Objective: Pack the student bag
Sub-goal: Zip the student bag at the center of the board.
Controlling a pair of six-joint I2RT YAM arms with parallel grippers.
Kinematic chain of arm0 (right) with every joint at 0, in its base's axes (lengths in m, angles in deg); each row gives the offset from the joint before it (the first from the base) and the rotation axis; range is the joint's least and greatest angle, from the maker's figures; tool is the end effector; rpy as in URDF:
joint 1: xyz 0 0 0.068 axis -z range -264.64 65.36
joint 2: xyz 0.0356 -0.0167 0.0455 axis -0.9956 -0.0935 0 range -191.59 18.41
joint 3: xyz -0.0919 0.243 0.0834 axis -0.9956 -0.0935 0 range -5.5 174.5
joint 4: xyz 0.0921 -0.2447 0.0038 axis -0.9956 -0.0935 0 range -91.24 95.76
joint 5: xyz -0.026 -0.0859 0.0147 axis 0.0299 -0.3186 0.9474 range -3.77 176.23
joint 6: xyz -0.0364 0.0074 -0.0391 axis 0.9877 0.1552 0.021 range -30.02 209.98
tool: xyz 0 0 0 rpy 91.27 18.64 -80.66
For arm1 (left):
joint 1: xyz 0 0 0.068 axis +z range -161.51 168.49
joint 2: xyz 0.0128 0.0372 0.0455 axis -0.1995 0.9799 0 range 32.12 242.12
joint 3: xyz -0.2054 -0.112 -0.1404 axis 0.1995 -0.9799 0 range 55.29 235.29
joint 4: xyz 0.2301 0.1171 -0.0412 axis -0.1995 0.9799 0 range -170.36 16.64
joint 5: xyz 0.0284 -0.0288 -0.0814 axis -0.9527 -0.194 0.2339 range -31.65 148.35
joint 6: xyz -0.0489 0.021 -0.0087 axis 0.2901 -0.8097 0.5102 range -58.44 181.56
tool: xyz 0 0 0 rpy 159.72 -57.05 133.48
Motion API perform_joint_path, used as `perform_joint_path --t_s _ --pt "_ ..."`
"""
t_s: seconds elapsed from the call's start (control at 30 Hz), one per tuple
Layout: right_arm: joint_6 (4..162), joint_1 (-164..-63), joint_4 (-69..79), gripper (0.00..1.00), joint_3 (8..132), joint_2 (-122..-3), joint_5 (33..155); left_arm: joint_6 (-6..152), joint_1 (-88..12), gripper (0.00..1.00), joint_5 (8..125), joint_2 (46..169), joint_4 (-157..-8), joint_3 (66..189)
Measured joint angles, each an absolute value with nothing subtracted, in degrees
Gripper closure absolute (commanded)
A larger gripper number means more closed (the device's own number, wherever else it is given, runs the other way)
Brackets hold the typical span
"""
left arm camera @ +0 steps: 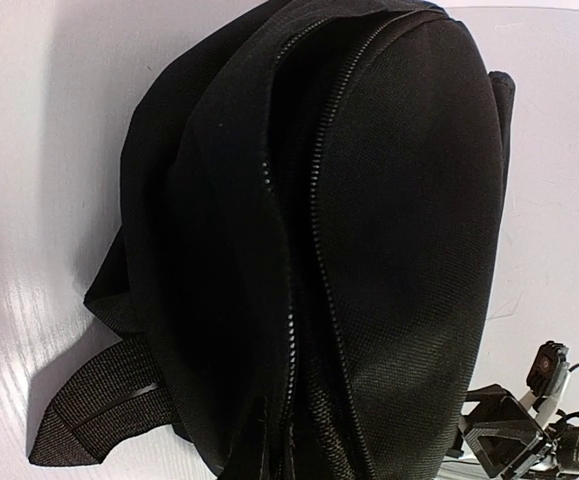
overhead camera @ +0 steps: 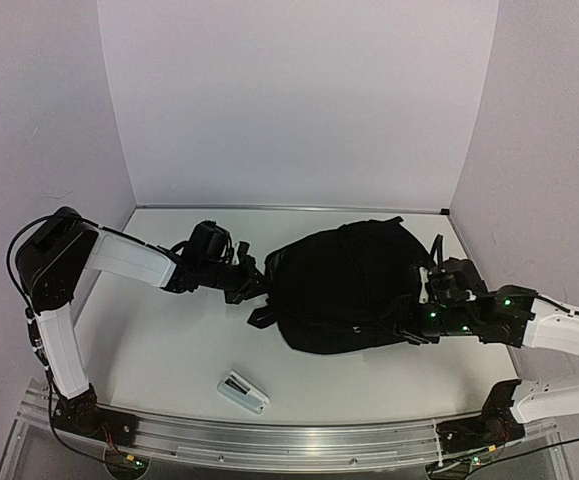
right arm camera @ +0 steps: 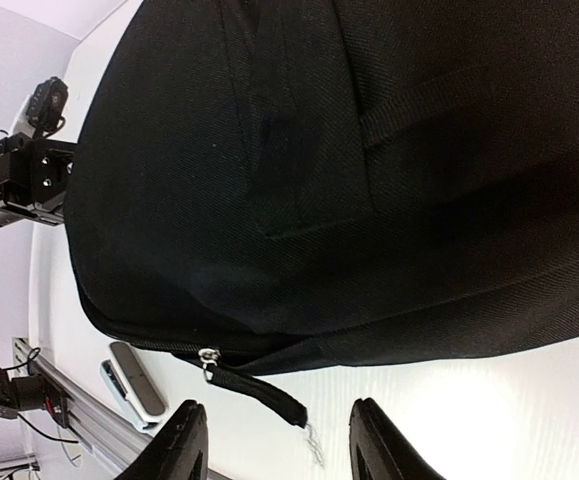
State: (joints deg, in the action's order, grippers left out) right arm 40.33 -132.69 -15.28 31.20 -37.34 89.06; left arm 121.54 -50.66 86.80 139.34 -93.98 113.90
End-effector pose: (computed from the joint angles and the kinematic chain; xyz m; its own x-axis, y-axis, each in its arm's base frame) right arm 0.1367 0.1547 0.2380 -0.8640 0.1773 -0.4712 -0.1693 0.7791 0.6037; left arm 0.2929 -0.2602 0.1613 -0.9652 -0.1959 -0.1733 0.0441 0.5312 -0.8461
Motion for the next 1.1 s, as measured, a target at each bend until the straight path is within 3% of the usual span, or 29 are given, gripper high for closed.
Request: perform_joint_path --t_s 0.23,0.73,0.9,1.1 --pt "38.39 -132.67 -11.41 0.55 28.56 -38.54 91.71 121.61 -50.66 1.0 87.08 139.36 -94.42 113.9" --pt "36.9 -132.67 -7.02 0.72 28.1 -40.0 94.44 121.61 -50.56 1.0 87.34 139.36 -94.42 113.9" --pt "36.47 -132.67 -6.28 1.0 28.1 -40.05 94.73 121.61 -50.56 1.0 87.37 139.36 -94.42 113.9" --pt "36.77 -132.65 -5.18 1.0 28.1 -40.05 95.1 121.59 -50.56 1.0 87.63 139.36 -94.4 113.9"
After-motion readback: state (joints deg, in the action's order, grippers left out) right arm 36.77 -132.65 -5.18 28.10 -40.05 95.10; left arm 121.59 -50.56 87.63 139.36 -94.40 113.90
